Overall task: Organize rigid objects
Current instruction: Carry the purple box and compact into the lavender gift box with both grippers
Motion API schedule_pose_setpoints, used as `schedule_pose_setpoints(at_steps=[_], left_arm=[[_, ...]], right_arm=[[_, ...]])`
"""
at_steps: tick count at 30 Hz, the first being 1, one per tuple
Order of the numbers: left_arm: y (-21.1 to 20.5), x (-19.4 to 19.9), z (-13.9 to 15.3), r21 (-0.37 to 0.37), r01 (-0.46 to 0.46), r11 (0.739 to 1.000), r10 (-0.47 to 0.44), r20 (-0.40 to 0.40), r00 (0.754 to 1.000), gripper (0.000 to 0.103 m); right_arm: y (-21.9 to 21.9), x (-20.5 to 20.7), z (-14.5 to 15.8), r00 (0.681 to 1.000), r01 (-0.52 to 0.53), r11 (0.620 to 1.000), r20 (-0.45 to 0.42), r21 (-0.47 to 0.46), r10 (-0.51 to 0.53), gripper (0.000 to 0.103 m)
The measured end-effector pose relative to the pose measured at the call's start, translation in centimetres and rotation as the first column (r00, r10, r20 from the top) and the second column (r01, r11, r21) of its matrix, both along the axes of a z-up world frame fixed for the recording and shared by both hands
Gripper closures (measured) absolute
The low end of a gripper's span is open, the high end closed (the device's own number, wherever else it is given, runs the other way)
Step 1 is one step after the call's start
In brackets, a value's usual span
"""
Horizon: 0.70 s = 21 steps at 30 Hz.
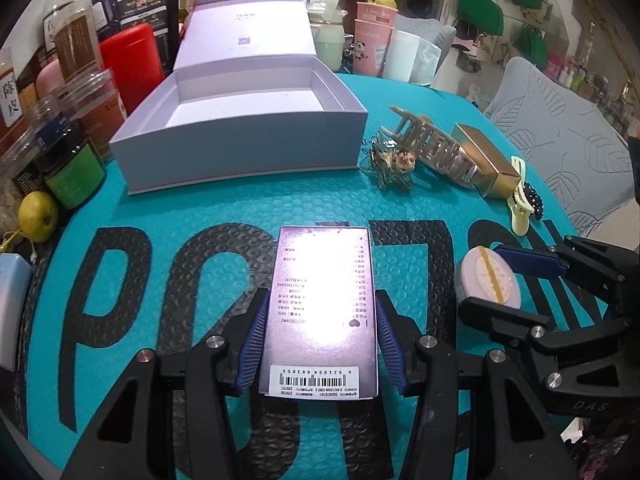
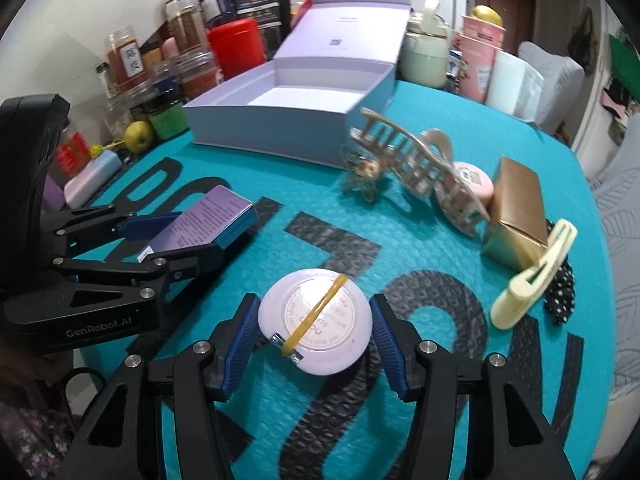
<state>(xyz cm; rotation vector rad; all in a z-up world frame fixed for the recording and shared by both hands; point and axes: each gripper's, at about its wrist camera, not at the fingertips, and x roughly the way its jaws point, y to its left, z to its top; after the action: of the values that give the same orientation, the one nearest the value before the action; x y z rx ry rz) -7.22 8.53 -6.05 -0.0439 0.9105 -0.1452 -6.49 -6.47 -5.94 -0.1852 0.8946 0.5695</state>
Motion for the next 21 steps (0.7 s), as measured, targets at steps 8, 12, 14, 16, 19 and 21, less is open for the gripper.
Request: schedule_pose_setpoints(at_steps=[8, 12, 14, 16, 19, 21], left_arm=[[1.4, -0.1, 1.4, 0.0, -0.023, 1.0, 0.023, 0.028, 0.999, 0.053], [1.8, 0.0, 2.1, 0.005, -0.031, 0.999, 0.031, 0.045, 0.999, 0.053], [2.0, 0.2, 2.5, -0.002, -0.034, 0.999, 0.034, 0.05, 0.998, 0.053], [2.2, 0.4, 2.8, -0.01, -0.036, 0.999, 0.036, 0.054, 0.998, 0.053], [2.5, 0.8, 3.4, -0.006, -0.04, 0.999, 0.041, 0.07, 0.997, 0.053], [2.6, 1.1, 3.7, -0.006, -0.043, 0.999, 0.043, 0.078, 0.996, 0.053]], right_arm=[[1.9, -0.2, 1.3, 0.998, -0.049, 0.999, 0.026, 0.012, 0.049, 0.047], [2.8, 0.0, 2.1, 0.997, -0.07, 0.997, 0.038, 0.021, 0.069, 0.047], [3.3, 0.2, 2.5, 0.996, -0.078, 0.997, 0.047, 0.027, 0.077, 0.047], [3.7, 0.4, 2.9, 0.995, -0.09, 0.995, 0.056, 0.034, 0.088, 0.047], [4.1, 0.8, 3.5, 0.993, -0.103, 0.994, 0.066, 0.041, 0.1, 0.047], [4.4, 1.1, 3.9, 0.992, -0.107, 0.994, 0.075, 0.039, 0.104, 0.047]])
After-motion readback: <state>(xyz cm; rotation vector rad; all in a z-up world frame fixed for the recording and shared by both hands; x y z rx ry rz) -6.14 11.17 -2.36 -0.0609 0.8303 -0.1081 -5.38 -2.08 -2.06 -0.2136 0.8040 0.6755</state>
